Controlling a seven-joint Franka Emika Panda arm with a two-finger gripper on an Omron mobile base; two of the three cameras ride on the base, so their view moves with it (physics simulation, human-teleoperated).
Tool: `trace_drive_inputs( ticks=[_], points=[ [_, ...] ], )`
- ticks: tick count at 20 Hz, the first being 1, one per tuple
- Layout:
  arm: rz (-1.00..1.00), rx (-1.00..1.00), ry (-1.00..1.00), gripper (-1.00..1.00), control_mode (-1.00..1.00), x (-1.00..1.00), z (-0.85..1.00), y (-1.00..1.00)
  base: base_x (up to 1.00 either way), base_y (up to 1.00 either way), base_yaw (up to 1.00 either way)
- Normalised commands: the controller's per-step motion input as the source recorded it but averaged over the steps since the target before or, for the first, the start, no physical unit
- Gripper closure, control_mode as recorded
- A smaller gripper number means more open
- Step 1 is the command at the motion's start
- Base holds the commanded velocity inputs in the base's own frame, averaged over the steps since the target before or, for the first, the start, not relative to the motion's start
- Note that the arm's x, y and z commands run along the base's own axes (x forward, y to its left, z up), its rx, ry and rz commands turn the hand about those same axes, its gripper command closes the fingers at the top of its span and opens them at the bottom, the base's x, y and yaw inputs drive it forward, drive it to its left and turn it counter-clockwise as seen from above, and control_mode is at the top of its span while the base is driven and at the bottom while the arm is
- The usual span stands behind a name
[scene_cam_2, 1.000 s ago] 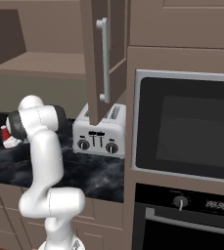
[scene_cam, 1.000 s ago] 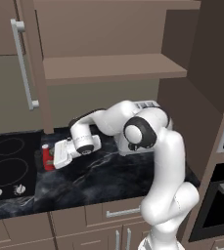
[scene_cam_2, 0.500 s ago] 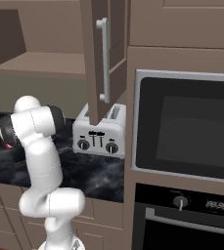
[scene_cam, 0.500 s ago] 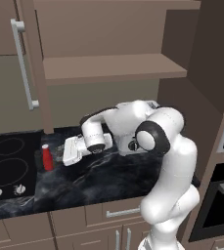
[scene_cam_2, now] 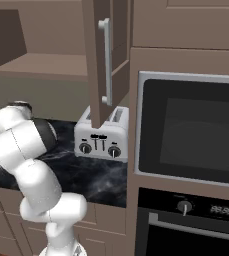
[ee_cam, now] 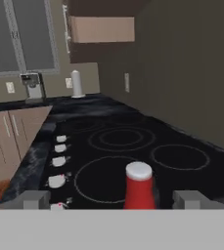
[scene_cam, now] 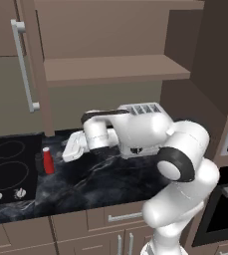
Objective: Take 2 condiments from the cabinet and move them on the counter near the stove.Make sure the condiments are lined up with each other, next to each other.
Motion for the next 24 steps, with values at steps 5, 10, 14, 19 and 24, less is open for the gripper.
trace_drive_inputs(
  ticks=[5, 10, 14, 19, 24],
  points=[
    [-0.28, -0.1, 0.08, -1.0, -1.0, -0.54, 0.45, -0.28, 0.0, 0.0, 0.0],
    [-0.3, -0.1, 0.08, -1.0, -1.0, -0.5, 0.53, -0.37, 0.0, 0.0, 0.0],
    [-0.26, -0.13, 0.05, -1.0, -1.0, -0.12, 0.83, -0.33, 0.0, 0.0, 0.0],
    [-0.22, -0.12, 0.13, -1.0, -1.0, -0.04, 0.95, -0.5, 0.0, 0.0, 0.0],
    [-0.19, -0.14, 0.3, -1.0, -1.0, -0.14, 0.84, -0.62, 0.0, 0.0, 0.0]
  ],
)
